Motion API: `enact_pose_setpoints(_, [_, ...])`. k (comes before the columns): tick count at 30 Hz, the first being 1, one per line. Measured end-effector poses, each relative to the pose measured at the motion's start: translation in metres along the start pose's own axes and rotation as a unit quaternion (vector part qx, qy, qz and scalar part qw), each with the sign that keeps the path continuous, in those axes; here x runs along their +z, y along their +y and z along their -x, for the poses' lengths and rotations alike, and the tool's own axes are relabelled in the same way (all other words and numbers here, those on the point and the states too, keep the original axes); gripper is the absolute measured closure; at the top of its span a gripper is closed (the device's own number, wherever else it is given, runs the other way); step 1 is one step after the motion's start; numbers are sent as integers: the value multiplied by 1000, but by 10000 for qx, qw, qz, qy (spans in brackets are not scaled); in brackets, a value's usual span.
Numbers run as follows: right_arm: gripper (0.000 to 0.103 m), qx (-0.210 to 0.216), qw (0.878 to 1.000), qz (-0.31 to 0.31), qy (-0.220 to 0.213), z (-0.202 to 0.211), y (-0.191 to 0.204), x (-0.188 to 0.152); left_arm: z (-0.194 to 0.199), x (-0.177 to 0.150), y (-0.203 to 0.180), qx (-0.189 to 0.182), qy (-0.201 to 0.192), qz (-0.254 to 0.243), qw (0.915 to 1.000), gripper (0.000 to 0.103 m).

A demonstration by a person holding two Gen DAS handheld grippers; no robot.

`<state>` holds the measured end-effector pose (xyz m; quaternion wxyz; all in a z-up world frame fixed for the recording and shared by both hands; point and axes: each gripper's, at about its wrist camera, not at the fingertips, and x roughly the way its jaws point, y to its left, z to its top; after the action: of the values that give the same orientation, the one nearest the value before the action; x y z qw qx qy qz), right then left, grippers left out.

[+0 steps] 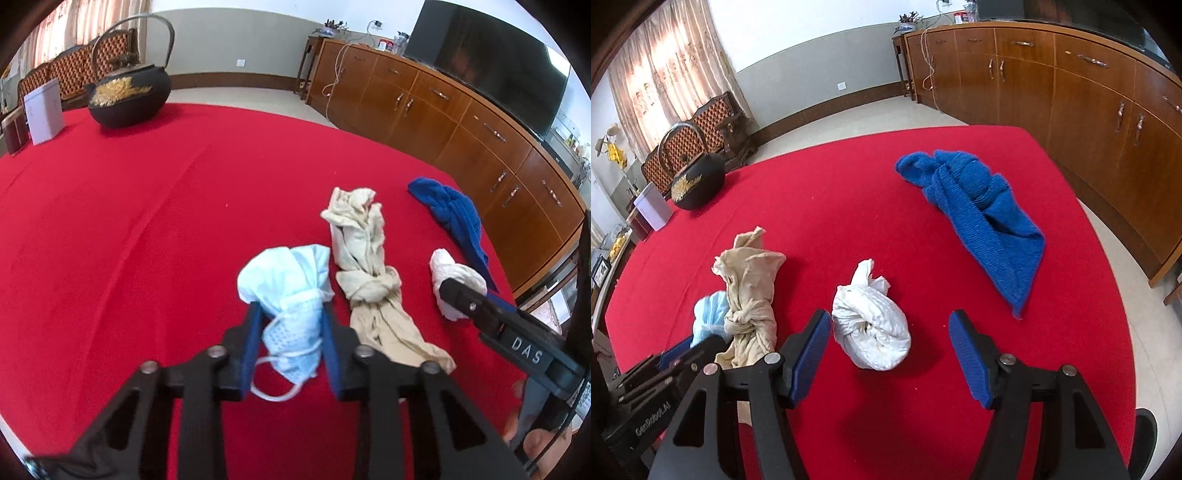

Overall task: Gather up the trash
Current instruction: 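Grasp the light-blue face mask with the left tool while the right tool grasps the white tissue, then carry the face mask and white tissue over the black bin with both tools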

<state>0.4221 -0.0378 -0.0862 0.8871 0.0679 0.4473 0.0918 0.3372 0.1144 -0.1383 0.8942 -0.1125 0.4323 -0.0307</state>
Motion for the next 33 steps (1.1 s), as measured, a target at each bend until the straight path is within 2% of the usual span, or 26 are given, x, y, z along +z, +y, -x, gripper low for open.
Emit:
enact_pose_setpoints(2, [48,26,10000,79,-4,-3,3,-1,-2,3,-1,-16,-25,22,10000,76])
enact_pose_setpoints(3, [60,61,9999,103,-5,-3,4,-3,-3,4,-1,-13,-46,40,10000,77])
enact_pose_setpoints(4, [63,63,9999,143,-17,-2,6,-4,-4,6,0,-16,-57,56,10000,78])
enact_pose_setpoints(9, [66,116,9996,240,-61,-1,8,-8,-2,11,1,-16,-153,110,9998,79])
enact_pose_setpoints(15, [66,196,9995,219,-147,21,4,-15,12,10,-5,0,-242,33,9997,79])
enact_pose_setpoints(27, [66,231,9990,138,-368,93,-7,-41,64,-4,-30,-71,-555,-231,9982,79])
enact_pose_setpoints(33, [66,164,9985,28,-519,139,-22,-63,90,-22,-49,-263,-589,-418,9970,79])
